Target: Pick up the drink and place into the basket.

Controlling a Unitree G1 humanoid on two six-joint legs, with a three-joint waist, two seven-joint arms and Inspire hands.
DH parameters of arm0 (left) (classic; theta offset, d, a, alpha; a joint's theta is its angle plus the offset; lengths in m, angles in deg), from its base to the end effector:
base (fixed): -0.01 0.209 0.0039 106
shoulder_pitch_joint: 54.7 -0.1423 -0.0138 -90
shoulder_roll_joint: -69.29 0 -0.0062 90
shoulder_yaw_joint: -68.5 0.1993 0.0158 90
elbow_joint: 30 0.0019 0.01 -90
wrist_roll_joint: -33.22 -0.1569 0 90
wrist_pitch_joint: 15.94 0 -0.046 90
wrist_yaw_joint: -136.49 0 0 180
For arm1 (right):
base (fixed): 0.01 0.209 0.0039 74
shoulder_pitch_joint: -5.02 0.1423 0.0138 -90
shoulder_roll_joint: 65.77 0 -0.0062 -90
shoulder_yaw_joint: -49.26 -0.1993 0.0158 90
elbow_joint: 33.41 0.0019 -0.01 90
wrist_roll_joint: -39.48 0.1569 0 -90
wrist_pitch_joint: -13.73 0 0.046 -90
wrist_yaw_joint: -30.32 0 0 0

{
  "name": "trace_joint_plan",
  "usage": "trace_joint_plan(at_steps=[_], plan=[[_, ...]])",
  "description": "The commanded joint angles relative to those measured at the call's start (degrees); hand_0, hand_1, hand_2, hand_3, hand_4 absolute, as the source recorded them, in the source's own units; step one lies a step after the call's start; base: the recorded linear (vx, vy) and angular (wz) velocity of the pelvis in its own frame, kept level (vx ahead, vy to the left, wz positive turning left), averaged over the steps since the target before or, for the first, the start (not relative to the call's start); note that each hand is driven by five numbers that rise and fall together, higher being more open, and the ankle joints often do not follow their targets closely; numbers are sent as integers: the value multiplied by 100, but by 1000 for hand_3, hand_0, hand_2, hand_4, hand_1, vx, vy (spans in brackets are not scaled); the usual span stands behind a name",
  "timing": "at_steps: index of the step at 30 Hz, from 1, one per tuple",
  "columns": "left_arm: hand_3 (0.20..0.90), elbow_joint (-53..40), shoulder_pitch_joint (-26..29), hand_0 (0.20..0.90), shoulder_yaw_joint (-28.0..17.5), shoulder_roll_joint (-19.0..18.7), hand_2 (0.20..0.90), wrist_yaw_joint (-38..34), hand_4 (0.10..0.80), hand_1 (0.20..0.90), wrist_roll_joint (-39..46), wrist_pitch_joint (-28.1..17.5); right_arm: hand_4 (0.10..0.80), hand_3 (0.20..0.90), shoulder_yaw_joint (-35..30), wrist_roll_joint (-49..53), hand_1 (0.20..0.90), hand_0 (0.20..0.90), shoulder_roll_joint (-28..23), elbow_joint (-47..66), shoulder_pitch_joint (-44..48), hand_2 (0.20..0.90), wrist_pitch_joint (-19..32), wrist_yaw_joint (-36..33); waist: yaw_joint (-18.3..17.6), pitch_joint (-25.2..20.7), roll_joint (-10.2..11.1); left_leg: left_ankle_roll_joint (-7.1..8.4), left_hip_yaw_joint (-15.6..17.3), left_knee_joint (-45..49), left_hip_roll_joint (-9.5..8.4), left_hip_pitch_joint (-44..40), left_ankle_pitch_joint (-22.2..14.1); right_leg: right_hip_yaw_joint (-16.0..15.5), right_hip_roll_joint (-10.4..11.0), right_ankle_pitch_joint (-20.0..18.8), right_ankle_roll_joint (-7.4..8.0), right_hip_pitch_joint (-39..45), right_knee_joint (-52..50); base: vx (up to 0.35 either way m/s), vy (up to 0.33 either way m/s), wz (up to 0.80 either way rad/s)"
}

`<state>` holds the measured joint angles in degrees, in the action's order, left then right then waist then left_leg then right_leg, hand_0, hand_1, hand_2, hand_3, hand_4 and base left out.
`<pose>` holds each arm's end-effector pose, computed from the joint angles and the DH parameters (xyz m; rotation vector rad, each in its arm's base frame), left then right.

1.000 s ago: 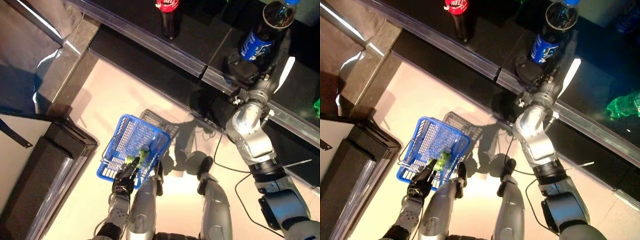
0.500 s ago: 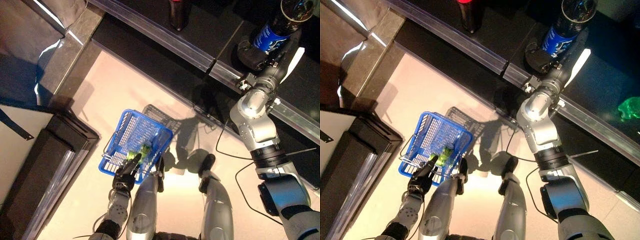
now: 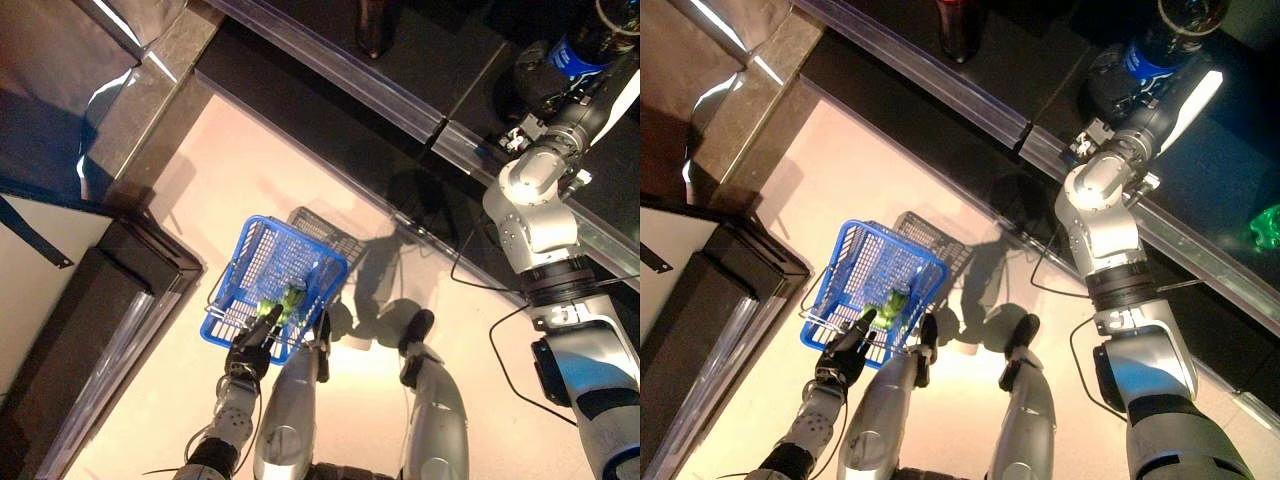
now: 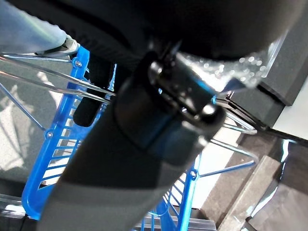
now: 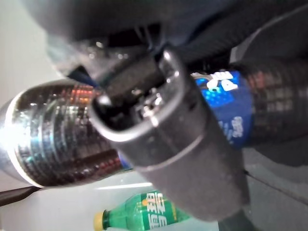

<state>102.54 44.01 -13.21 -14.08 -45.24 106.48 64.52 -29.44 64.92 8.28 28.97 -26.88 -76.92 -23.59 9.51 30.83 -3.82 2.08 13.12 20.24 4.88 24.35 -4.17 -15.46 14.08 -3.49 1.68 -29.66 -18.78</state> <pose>0.2147 0.1808 -0.0765 -0.9695 0.4303 0.3977 0.3686 -0.1911 0.2573 0.0545 -0.5137 -0.7880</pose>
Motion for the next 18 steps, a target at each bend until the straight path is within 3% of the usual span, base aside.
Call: trace_joint_plan(at_steps=[1, 13, 14, 17, 18], plan=[[200, -561, -738, 300, 135, -532, 300, 278, 100, 300, 57, -232, 100, 200, 170, -141, 300, 300, -906, 289, 890, 300, 522, 14, 94, -103, -221, -86, -495, 114, -265, 276, 49, -282, 127, 641, 351, 176, -539, 0, 0, 0], [200, -941, -736, 300, -75, -624, 300, 546, 100, 300, 333, -726, 100, 200, 5, -176, 300, 300, -974, 860, 555, 300, 646, 268, 20, -103, -215, -76, -494, 160, -287, 112, 2, -273, 96, 802, 280, 326, -676, -13, 6, 0], [200, -1191, -685, 300, -194, -665, 300, 563, 100, 300, 463, -878, 100, 200, -70, -397, 300, 300, -960, 1273, 434, 300, 573, 525, -28, -103, -228, -118, -402, 160, -279, 133, 129, -349, 114, 716, 188, 313, -665, -131, 62, 1], [200, -1539, -681, 300, -389, -728, 300, 583, 100, 300, 507, -1069, 100, 200, -179, -618, 300, 300, -919, 1934, 181, 300, 487, 871, -77, -103, -223, -95, -378, 208, -271, -3, 107, -357, 103, 804, 147, 457, -730, -46, 47, 2], [200, -1613, -681, 300, -437, -732, 300, 591, 100, 300, 505, -1091, 100, 200, -190, -661, 300, 300, -912, 2059, 118, 300, 503, 956, -85, -103, -223, -45, -438, 258, -281, -103, -31, -280, 88, 947, 203, 540, -802, 0, 0, 0]])
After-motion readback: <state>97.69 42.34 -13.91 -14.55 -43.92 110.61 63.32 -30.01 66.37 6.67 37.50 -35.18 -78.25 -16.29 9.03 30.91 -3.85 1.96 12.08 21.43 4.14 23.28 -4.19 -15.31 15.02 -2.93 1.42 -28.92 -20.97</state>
